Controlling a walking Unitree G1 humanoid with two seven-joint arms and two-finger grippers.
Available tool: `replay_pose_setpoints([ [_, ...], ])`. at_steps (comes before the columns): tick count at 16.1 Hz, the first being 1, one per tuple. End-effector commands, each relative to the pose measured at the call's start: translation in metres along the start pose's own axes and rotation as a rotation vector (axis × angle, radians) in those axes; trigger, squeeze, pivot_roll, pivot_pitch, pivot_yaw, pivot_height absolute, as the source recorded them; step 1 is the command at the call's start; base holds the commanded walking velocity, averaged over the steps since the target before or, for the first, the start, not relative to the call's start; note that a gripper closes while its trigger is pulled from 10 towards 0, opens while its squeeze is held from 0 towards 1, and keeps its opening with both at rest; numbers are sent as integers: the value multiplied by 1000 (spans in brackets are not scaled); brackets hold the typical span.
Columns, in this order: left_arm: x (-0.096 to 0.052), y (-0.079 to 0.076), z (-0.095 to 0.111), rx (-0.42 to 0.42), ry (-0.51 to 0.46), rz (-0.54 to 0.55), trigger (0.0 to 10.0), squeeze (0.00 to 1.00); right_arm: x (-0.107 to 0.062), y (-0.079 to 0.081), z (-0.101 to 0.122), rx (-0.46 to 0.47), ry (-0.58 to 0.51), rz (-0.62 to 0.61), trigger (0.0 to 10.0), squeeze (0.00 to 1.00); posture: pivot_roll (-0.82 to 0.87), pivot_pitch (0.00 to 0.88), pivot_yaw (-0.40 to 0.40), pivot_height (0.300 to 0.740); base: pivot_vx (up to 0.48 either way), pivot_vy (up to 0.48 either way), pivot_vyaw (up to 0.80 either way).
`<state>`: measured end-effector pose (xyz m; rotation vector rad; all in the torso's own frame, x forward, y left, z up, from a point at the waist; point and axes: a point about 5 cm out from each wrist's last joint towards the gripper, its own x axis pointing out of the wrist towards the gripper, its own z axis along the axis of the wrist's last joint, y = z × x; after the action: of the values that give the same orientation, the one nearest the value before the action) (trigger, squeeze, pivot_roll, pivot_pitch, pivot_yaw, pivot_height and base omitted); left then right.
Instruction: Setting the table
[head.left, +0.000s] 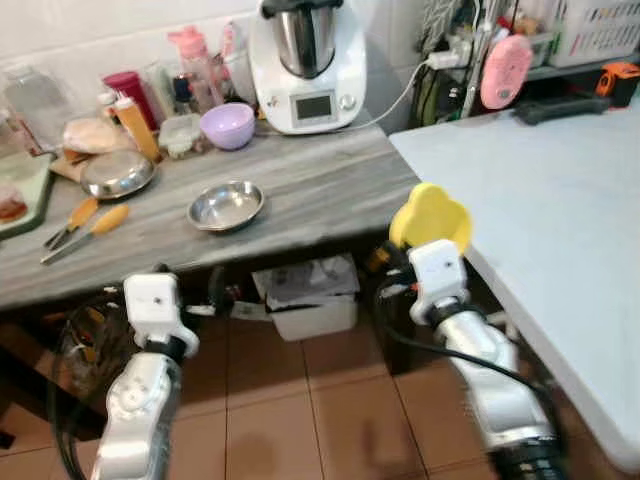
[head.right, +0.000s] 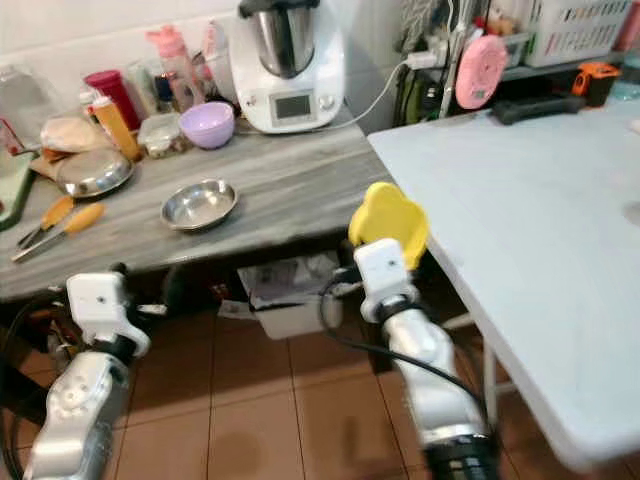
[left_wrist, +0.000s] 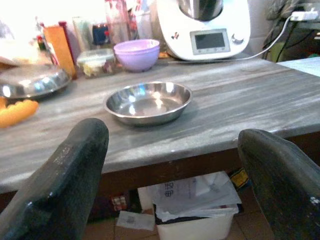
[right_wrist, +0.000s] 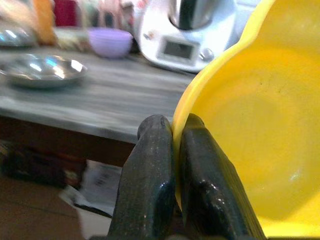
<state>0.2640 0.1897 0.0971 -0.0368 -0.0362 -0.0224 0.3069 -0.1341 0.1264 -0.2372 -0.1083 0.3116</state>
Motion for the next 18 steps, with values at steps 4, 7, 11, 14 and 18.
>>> replay_pose_setpoints([
  [4,-24,20,-4,85,15,57,10000,0,2,4,10,20,-42,18,10000,0,-145,0,93,740,475,0,0],
  [7,-36,30,-8,96,39,151,10000,0,2,4,12,5,-48,39,10000,0,-133,0,79,740,249,0,0],
  [11,-34,26,-5,96,31,149,10000,0,5,5,16,-8,-65,52,10000,0,-131,0,78,740,0,0,228],
  [14,-34,25,-5,104,36,164,10000,0,6,7,17,-5,-68,55,10000,0,-123,0,87,740,0,0,546],
  [18,-34,20,-3,86,32,136,10000,0,6,8,17,3,-71,54,10000,0,-121,0,93,740,0,0,122],
])
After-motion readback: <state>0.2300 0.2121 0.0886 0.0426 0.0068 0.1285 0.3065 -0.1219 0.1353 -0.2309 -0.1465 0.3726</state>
